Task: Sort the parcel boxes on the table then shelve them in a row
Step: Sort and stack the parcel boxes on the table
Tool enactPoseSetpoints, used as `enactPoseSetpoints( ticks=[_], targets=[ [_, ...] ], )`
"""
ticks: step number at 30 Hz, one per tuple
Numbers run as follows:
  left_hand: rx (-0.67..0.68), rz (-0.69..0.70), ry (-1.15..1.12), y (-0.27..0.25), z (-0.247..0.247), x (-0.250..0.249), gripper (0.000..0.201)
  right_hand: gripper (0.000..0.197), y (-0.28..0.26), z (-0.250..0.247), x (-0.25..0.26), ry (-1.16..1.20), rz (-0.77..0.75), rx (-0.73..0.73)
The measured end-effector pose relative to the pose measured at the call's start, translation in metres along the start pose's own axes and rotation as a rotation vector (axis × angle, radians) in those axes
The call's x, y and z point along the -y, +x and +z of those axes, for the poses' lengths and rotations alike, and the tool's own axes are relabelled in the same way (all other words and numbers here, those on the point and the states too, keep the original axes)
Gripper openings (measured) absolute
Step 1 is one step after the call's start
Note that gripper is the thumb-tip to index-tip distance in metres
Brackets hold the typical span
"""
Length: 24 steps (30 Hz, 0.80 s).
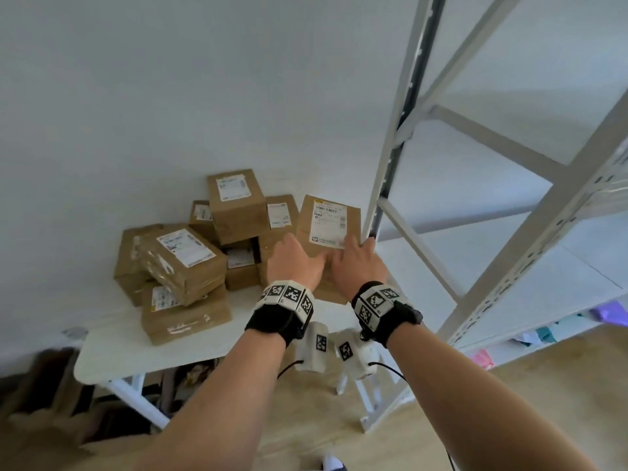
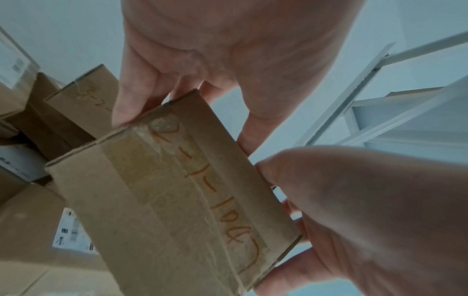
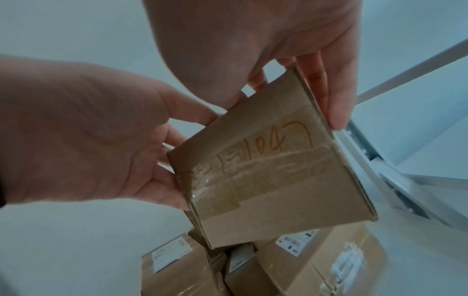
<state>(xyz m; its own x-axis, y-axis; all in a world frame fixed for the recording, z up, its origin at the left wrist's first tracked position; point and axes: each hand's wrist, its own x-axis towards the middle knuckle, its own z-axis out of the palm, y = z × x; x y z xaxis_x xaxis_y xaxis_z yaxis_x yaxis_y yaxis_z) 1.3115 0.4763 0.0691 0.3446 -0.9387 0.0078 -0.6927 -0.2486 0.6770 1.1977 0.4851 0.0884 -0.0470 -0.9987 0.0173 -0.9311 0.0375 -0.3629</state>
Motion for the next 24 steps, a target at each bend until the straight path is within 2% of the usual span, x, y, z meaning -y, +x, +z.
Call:
enactPoseSetpoints(
  ticks=[2,10,15,20,22,24],
  targets=[
    [-0.049,-0.013,-0.026,0.011,-0.005,-0.005,0.067,0.031,0.015,-0.003,0.004,-0.021,-0.07,0.015],
    [-0.277,-0.022,-0.103,0.066,-0.037,-0.026,0.071,0.036,0.089,-0.018,0.044,0.138,-0.235,-0.093],
    [-0.427,-0.037,-0.16,0.097,-0.059,-0.028,0.053,0.039,0.127,-0.019,0.073,0.218,-0.392,-0.121],
    [-0.572,-0.009,-0.225,0.115,-0.079,-0.011,0.07,0.045,0.152,-0.008,0.114,0.292,-0.541,-0.124],
    [-0.54,0.009,-0.24,0.125,-0.087,0.001,0.071,0.044,0.156,-0.003,0.131,0.277,-0.562,-0.113],
    [-0.415,-0.02,-0.187,0.136,-0.095,0.013,0.07,0.041,0.161,0.005,0.146,0.234,-0.563,-0.076]
  ],
)
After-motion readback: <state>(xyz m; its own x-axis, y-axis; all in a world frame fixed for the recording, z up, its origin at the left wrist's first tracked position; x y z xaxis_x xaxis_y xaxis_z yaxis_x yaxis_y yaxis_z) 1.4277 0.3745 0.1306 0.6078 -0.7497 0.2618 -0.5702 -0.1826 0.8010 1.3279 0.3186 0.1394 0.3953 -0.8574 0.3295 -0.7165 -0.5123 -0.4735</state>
